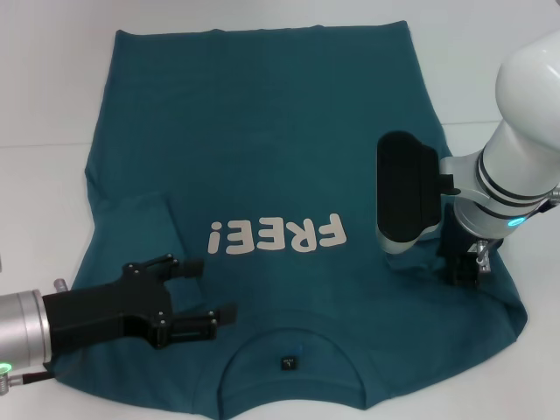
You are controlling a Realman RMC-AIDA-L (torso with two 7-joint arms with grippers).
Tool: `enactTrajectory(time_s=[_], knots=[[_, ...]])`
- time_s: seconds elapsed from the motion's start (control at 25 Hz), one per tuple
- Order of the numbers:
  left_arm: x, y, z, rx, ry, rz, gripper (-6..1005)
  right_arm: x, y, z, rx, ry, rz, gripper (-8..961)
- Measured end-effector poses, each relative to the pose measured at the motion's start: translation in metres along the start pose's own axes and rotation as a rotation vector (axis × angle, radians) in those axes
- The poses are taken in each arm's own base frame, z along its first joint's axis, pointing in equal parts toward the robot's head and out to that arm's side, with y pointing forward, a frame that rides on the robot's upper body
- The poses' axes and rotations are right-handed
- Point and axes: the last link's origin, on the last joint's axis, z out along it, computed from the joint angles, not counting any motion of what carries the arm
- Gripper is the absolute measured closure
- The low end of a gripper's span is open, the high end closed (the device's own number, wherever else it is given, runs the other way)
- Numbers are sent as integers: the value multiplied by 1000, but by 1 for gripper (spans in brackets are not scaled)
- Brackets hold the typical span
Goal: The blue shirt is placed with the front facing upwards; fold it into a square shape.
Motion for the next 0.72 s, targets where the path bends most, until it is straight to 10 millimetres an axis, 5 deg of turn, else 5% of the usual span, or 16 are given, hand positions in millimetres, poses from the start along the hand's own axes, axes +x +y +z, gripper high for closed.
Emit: enactTrajectory(time_s=[0.52,0.72], knots=[[-1,1,-1,1,0,-3,81,-7,-5,3,60,-28,-21,648],[-2,1,-2,3,0,-4,81,-9,-5,5,74,-33,-33,783]])
